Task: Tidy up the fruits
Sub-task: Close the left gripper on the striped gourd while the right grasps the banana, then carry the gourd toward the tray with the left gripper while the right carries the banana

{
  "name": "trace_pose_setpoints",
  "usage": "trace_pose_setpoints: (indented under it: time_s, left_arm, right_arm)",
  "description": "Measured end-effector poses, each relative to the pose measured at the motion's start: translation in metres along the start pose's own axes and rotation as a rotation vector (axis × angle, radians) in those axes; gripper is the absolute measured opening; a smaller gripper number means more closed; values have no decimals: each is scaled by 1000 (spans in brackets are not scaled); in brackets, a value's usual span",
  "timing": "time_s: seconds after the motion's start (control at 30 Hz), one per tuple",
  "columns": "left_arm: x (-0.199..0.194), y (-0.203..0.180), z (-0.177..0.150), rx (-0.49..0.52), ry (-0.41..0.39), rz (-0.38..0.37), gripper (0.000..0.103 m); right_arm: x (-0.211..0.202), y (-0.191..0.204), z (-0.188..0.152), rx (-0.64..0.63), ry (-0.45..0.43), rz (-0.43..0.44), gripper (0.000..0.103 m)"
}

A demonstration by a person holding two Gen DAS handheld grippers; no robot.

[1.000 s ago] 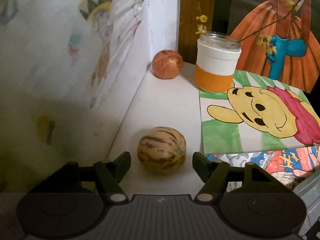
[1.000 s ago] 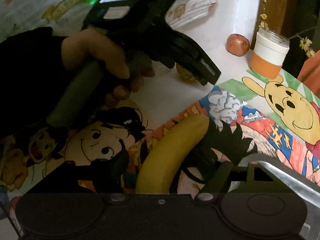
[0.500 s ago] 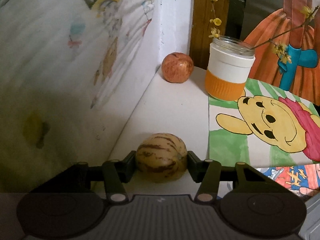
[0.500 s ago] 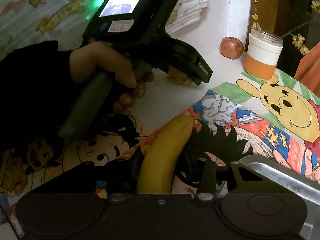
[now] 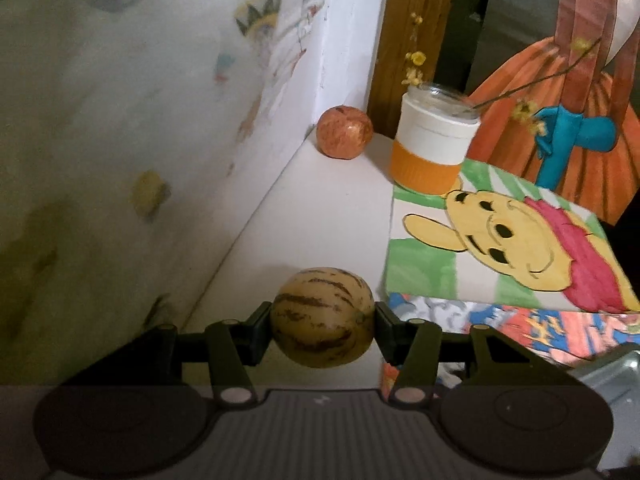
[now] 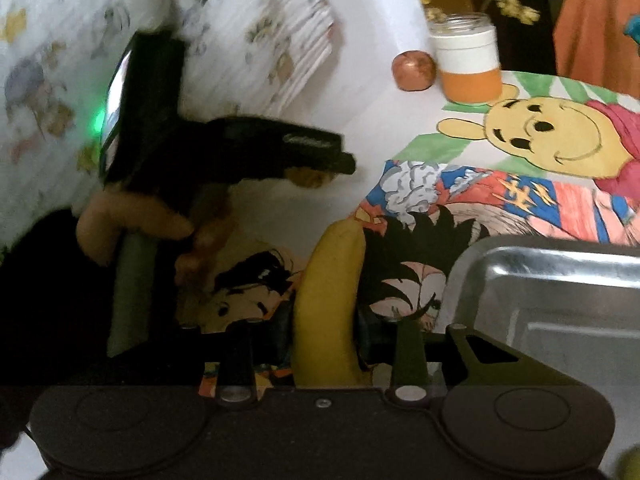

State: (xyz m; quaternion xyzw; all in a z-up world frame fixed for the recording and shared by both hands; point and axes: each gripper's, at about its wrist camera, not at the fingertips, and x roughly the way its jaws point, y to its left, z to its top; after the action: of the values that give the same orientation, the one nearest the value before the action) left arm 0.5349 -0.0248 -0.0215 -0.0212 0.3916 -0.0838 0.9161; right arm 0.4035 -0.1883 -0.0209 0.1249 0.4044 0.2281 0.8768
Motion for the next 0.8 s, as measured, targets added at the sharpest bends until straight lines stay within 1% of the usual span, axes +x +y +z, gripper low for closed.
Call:
trace_pose_setpoints:
  time_s: [0.2,0.3,0.4,0.5,0.7,0.8]
  left_arm:
    - [-32,-6,-4,-17,-26,-10,57]
    - [-46,-15,-6,-10,-37,-16,57]
    - [-59,-26,-12,0,-57,-27,57]
    - [-71,-42,-18,14,-78,-50,57]
    - [-83,-78,-27,54,-91,-122,57]
    - [-83,-95,-33,78,-85,-157,57]
  right_arm:
    - [-35,-11,-2,118,-93,26,35]
    - [-57,-18,-2,160,-152,12,35]
    - [-83,-28,0,184,-213,-23,35]
    - [-104,-40,4,175,-265,-82,35]
    - [-136,-71,6,185,-321,-178,34]
    - [-145,-85,3,201,-332,-204,35]
